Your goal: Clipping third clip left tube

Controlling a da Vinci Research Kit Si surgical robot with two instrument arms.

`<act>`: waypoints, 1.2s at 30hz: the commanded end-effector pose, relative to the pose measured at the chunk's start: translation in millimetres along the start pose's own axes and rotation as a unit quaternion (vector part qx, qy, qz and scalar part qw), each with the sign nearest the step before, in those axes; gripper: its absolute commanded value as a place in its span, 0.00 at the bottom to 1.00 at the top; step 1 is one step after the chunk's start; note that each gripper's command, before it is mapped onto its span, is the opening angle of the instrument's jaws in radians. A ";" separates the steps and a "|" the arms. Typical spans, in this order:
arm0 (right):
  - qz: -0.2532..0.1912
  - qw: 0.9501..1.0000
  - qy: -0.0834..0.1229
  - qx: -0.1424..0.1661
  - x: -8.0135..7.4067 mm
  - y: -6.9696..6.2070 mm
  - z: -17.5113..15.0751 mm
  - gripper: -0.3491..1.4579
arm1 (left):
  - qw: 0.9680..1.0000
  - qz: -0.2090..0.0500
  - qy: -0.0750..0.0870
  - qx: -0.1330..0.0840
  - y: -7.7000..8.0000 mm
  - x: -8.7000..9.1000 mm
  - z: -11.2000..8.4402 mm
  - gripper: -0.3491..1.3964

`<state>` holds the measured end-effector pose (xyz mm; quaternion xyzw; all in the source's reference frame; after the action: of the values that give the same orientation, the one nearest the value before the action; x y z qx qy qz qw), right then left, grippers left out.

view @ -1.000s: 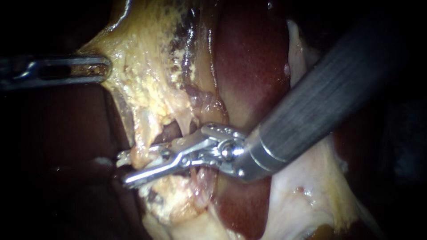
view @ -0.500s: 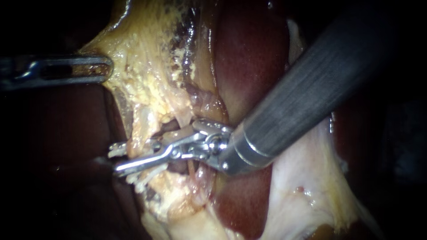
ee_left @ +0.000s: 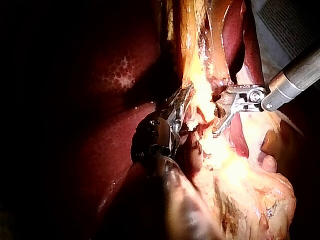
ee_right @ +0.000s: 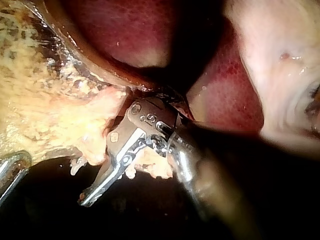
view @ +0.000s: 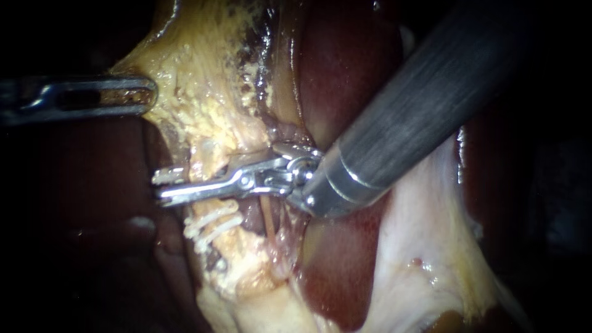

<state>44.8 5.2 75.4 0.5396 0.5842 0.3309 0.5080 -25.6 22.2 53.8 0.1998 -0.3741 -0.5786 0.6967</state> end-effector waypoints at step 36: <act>-0.005 1.000 -0.012 -0.019 0.1 1.2 -2.3 0.00 | 1.000 0.000 0.000 0.000 0.0 0.0 0.0 0.00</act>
<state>42.9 5.9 77.1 0.5306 0.5743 0.3331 0.5270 -25.6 22.2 53.8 0.1997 -0.3741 -0.5786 0.6967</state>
